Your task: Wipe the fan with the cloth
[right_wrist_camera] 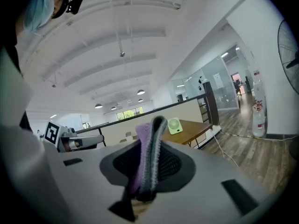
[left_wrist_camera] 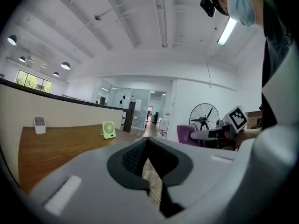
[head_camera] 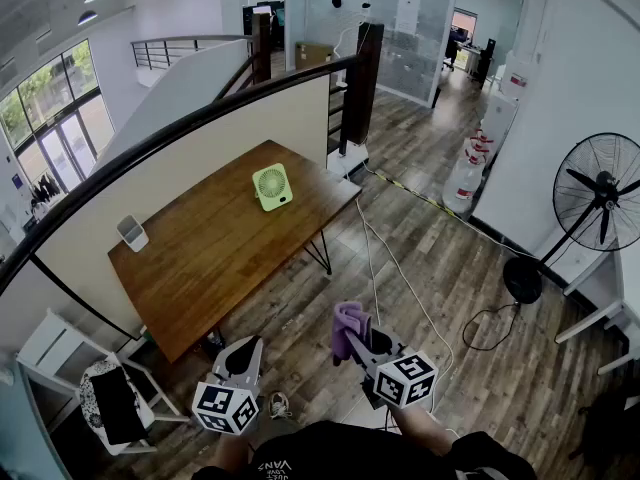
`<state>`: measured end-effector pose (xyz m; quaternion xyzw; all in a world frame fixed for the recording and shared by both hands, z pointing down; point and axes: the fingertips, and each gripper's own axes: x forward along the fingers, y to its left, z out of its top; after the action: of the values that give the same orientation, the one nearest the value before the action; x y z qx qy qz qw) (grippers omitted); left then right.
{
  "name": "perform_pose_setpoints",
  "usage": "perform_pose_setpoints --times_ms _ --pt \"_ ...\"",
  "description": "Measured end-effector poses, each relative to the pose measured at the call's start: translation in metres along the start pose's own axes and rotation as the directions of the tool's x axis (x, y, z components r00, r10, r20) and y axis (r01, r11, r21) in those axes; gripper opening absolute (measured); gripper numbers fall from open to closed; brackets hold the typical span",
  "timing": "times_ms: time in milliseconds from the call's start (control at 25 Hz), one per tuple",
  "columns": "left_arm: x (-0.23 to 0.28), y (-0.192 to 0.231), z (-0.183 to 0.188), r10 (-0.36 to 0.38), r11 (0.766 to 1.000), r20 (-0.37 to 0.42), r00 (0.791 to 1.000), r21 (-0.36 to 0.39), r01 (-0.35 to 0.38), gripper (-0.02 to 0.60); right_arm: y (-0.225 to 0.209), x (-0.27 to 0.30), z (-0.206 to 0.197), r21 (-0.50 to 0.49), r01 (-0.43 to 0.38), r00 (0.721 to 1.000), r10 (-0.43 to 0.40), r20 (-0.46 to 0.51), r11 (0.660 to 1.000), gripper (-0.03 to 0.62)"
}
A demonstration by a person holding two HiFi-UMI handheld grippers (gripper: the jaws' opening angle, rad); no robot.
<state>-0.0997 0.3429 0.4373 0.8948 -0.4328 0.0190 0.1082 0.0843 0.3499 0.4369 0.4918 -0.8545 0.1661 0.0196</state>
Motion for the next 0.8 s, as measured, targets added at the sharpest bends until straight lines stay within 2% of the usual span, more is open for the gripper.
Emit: perform_pose_setpoints --times_ms 320,520,800 --pt "-0.003 0.006 -0.009 0.034 0.999 -0.008 0.999 -0.025 -0.035 0.011 -0.002 0.003 -0.007 0.024 -0.021 1.0 0.021 0.004 0.999 0.092" --pt "0.012 0.024 -0.019 0.024 0.998 -0.062 0.998 -0.052 -0.027 0.012 -0.012 0.021 -0.006 0.066 -0.025 1.0 0.025 0.006 0.998 0.092" --pt "0.069 0.051 -0.012 -0.049 0.997 -0.061 0.997 -0.056 0.046 0.012 -0.032 0.077 0.006 0.069 -0.015 1.0 0.017 -0.019 0.997 0.093"
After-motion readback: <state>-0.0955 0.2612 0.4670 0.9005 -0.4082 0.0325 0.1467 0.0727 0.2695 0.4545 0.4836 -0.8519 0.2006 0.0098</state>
